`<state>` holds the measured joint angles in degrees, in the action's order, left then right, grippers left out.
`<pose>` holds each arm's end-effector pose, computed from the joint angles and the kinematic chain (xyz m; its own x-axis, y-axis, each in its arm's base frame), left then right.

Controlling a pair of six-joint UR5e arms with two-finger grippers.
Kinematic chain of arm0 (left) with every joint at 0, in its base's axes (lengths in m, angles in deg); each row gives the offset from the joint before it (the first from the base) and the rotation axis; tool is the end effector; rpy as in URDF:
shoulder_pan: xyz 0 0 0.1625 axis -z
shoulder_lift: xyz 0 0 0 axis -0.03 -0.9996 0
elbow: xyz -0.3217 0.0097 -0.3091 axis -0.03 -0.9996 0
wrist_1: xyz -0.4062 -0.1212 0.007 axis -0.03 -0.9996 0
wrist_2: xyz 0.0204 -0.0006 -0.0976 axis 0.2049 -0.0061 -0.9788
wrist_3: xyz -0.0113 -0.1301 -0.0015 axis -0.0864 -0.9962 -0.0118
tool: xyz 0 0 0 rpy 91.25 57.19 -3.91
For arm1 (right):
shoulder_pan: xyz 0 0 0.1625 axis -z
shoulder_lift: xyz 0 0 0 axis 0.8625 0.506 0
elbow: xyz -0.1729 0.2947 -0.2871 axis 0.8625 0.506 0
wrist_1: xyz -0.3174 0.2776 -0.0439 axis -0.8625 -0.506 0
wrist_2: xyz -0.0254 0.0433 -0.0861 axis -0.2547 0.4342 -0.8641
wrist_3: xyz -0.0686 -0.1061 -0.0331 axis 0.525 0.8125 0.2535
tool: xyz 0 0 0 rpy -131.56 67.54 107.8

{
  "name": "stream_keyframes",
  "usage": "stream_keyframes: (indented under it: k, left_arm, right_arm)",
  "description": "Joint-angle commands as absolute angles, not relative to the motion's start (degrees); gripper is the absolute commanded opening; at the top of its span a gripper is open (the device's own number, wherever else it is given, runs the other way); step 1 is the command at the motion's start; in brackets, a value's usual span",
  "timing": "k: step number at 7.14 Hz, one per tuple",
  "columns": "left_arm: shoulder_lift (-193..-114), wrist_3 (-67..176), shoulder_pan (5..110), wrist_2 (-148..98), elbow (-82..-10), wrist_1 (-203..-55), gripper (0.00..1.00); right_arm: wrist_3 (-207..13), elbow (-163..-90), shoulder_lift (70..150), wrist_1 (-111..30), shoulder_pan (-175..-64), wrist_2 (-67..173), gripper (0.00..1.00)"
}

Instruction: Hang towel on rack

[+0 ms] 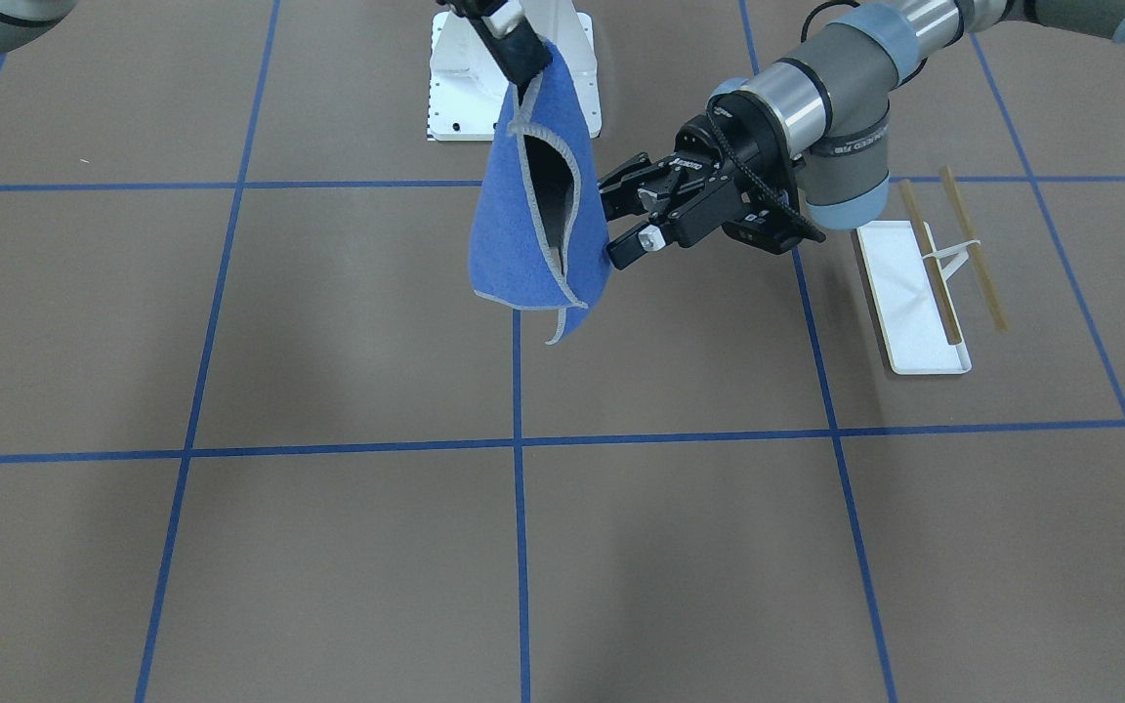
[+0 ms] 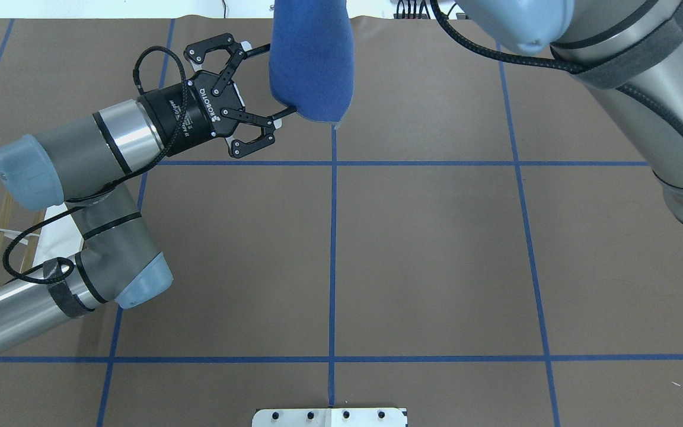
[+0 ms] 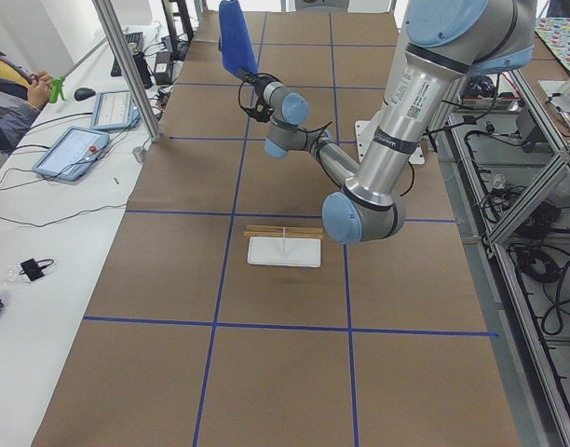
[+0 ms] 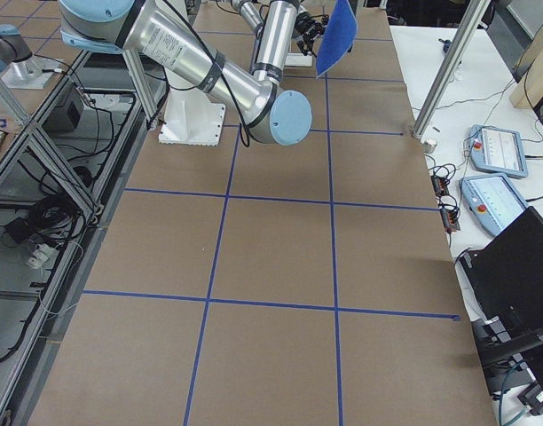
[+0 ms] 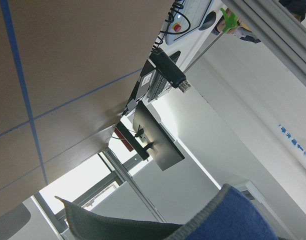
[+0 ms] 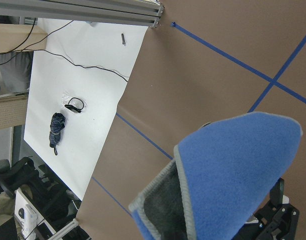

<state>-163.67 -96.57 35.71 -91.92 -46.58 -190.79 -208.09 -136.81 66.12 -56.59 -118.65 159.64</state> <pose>0.4184 -0.4920 0.1902 -0.7012 -0.6825 -0.2060 -0.2197 0.4818 -0.8483 -0.2738 -0.5545 -0.1011 -0.0999 0.7504 0.6534 -0.3637 0.5837 -0.7260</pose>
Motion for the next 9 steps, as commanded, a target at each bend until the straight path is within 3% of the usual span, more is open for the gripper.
stream_keyframes:
  k: [1, 3, 6, 7, 8, 9]
  left_arm:
    - [-163.64, -96.49, 35.72, -91.9, -46.82, -191.16, 0.0]
    - [-163.38, -95.36, 35.72, -90.86, -46.3, -191.25, 0.0]
    - [-163.38, -65.32, 35.64, -89.97, -46.47, -190.64, 0.0]
    - [-162.68, -57.55, 35.72, -90.06, -46.56, -190.46, 0.0]
    - [-161.98, -51.64, 35.81, -90.49, -46.56, -189.07, 0.0]
    - [-161.53, -43.75, 36.07, -90.67, -46.73, -187.49, 0.0]
  right_arm:
    - [-208.01, -136.96, 66.5, -56.5, -118.49, 159.61, 0.0]
    - [-208.0, -138.26, 67.46, -56.5, -118.49, 159.7, 0.0]
    - [-207.22, -140.74, 69.75, -56.5, -118.49, 159.79, 0.0]
    - [-206.87, -140.74, 70.1, -55.97, -118.49, 159.7, 0.58]
    - [-206.86, -140.74, 71.41, -54.23, -118.58, 159.62, 1.0]
    - [-205.99, -141.52, 73.33, -53.6, -119.1, 159.61, 1.0]
